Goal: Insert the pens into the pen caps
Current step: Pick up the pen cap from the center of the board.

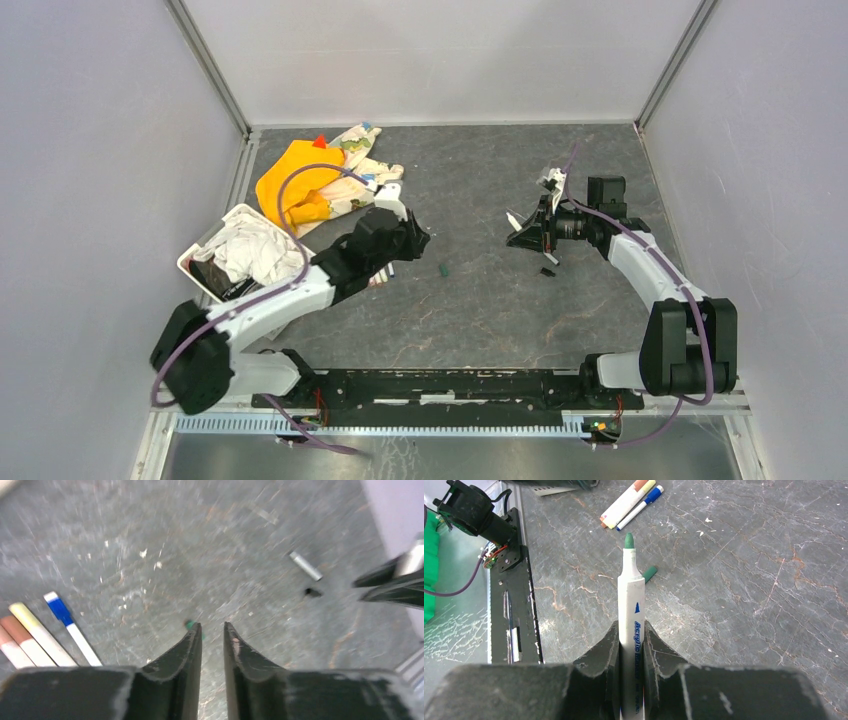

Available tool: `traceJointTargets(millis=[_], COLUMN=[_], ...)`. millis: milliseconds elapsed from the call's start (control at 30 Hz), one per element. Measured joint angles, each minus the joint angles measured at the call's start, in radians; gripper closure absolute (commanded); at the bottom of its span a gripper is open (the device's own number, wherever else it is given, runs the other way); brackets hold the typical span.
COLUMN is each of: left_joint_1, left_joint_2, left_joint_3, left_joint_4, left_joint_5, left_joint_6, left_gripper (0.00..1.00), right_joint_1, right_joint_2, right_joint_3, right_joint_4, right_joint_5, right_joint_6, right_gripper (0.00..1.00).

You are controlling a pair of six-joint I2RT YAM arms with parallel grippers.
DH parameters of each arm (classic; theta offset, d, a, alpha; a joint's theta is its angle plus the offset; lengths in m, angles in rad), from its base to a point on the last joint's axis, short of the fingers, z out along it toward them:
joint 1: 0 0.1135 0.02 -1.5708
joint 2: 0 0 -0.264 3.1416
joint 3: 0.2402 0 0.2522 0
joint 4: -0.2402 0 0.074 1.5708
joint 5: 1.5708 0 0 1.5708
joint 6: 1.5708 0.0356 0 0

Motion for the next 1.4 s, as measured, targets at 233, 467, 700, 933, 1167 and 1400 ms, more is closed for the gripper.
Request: traceJointTargets(millis=[233,467,700,933,1167,1400], left_joint_1=[-0.004,0.006,-0.041,-0.158,-0.172,-0.172], left_joint_2=[-0.258,-0.204,0.000,0.323,0.515,0.597], left_joint_3=[-0.052,-0.011,0.100,0.353,0.438,0.489], left_joint_4=[0.064,-0.024,-0.216,-0.475,-0.597,-0.630], left_joint_5=[-0.107,-0.136,-0.135,-0.243,-0.256,-0.257], left_joint_6=[0.059,-0.014,-0.197,-0.402,-0.472,-0.487], left_gripper=[0.01,0.19,0.34,0.51,0.51,0.55], right_joint_1=[0.000,0.000,0.000,0.000,0.000,0.000], right_joint_2=[-0.007,-0.007,-0.007,-0.007,-0.007,-0.007], right_joint_3=[0.000,0.000,0.000,0.000,0.000,0.000], right_joint_4=[0.001,0.002,0.008,0.009,0.009,0.010], right_joint_5=[0.000,0.000,0.001,0.000,0.000,0.000], right_joint_6=[0.001,0.001,0.003,0.004,0.005,0.005], right_gripper=[1.00,1.00,1.00,1.00,1.00,1.00])
